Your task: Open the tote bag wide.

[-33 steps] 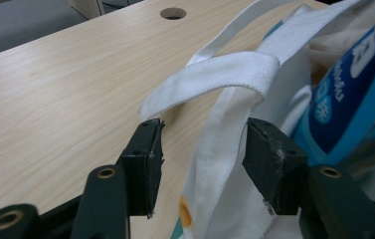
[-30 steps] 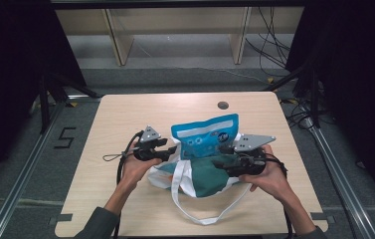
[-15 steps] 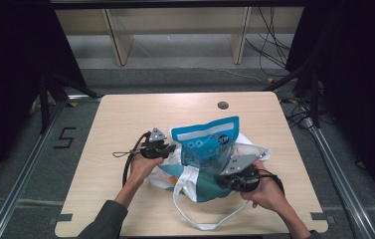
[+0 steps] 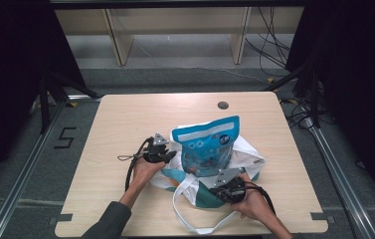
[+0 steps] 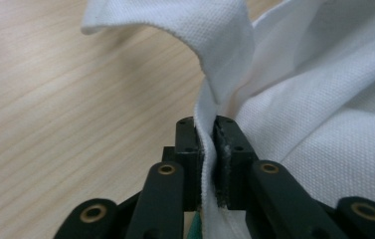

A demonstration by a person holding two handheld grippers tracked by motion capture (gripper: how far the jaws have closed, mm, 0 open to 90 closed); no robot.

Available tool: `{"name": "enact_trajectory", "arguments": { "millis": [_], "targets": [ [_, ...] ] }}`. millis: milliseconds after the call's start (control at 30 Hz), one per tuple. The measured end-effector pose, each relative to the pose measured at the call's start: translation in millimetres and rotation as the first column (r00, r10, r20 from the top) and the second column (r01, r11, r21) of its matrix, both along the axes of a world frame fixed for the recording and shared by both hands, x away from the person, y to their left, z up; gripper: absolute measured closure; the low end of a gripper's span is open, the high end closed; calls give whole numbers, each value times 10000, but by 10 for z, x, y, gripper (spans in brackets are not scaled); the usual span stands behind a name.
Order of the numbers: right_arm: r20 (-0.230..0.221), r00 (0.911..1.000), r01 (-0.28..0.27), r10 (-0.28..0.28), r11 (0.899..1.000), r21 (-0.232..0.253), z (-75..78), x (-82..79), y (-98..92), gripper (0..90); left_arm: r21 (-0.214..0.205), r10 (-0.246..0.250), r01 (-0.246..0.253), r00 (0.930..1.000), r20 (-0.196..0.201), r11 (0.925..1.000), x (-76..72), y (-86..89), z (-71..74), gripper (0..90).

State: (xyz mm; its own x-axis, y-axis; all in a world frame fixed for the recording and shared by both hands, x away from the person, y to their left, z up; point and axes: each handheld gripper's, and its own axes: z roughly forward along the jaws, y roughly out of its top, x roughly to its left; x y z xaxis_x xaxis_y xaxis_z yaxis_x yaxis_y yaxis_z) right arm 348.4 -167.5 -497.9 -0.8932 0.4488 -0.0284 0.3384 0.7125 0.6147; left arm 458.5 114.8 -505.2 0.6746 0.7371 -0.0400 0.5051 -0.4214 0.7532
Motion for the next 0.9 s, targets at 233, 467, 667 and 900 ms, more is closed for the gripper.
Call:
{"name": "enact_trajectory", "arguments": {
  "millis": [233, 467, 667, 900],
  "targets": [
    [415, 9988, 208, -253, 9942, 1056, 204, 27, -90, 753, -1072, 64, 16, 9973, 735, 9942, -292, 136, 426, 677],
    [1219, 9870, 737, -1050, 9684, 2381, 626, -20, -486, 775, -2740, -708, 847, 9957, 604, 9580, -900, 31, 582, 779],
    [1212, 9827, 1126, -1401, 9712, 2098, 649, -86, -690, 826, -2495, -1240, 1325, 9910, 495, 9593, -1069, -158, 412, 800],
    [627, 9828, 1684, -1737, 9823, 825, 300, -57, -733, 884, -1735, -1246, 1248, 9921, 120, 9769, -1043, -235, 102, 861]
  ]
}}
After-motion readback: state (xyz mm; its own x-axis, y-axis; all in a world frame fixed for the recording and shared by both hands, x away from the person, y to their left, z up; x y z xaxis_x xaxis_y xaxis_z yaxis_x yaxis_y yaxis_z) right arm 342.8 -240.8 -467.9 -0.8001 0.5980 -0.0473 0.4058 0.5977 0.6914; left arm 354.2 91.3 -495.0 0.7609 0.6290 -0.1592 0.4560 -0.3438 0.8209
